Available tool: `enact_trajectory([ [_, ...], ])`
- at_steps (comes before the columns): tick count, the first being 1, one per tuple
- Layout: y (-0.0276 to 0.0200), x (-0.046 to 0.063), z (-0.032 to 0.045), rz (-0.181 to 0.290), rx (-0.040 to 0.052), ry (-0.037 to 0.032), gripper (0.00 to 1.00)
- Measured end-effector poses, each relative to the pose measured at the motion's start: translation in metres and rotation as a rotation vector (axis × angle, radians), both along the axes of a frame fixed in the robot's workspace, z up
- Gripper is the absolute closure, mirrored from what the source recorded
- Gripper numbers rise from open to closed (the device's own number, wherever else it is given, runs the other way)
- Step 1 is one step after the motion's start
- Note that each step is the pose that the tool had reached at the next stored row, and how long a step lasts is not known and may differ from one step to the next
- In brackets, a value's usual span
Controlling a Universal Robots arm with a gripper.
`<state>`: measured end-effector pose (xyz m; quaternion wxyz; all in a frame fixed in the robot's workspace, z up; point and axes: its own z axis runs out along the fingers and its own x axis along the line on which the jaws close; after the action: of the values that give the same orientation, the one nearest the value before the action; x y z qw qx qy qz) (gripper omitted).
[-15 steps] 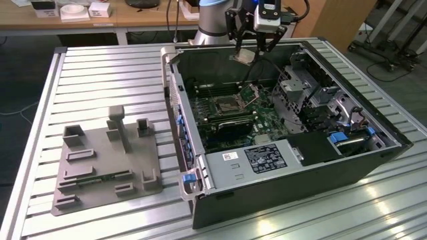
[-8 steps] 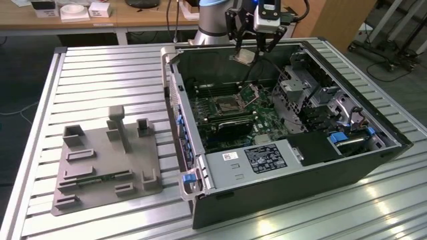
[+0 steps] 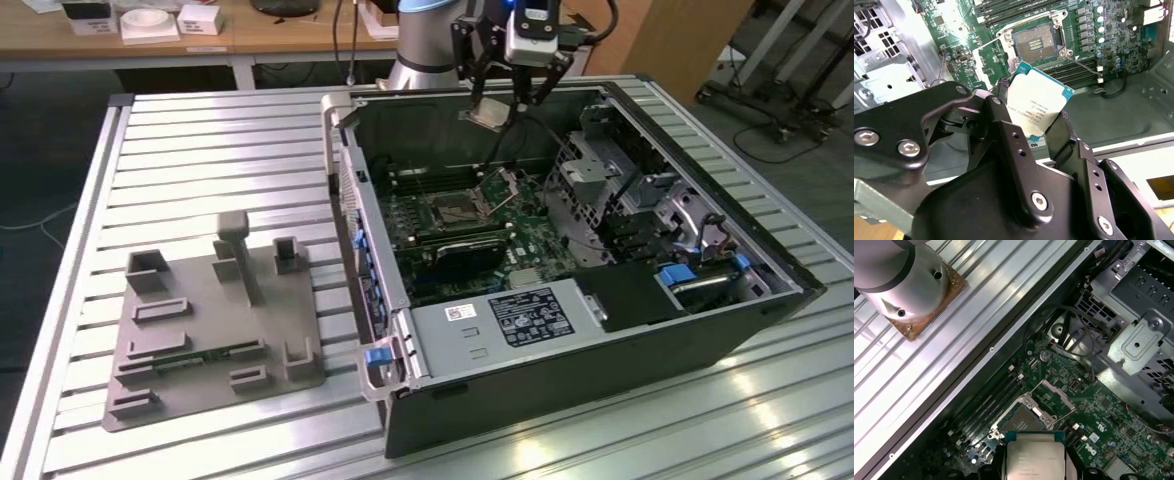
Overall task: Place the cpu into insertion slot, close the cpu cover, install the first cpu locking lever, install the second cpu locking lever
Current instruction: 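Place the cpu into insertion slot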
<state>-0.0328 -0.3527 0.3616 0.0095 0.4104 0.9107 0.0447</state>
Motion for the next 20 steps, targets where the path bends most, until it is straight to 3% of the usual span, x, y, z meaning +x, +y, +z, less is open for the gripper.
enact_trajectory([
  [8, 0.0, -0.0001, -0.001, -0.09, 0.0, 0.0001, 0.46],
  [20, 0.0, -0.0003, -0.0011, -0.096, 0.0, 0.0, 0.46],
])
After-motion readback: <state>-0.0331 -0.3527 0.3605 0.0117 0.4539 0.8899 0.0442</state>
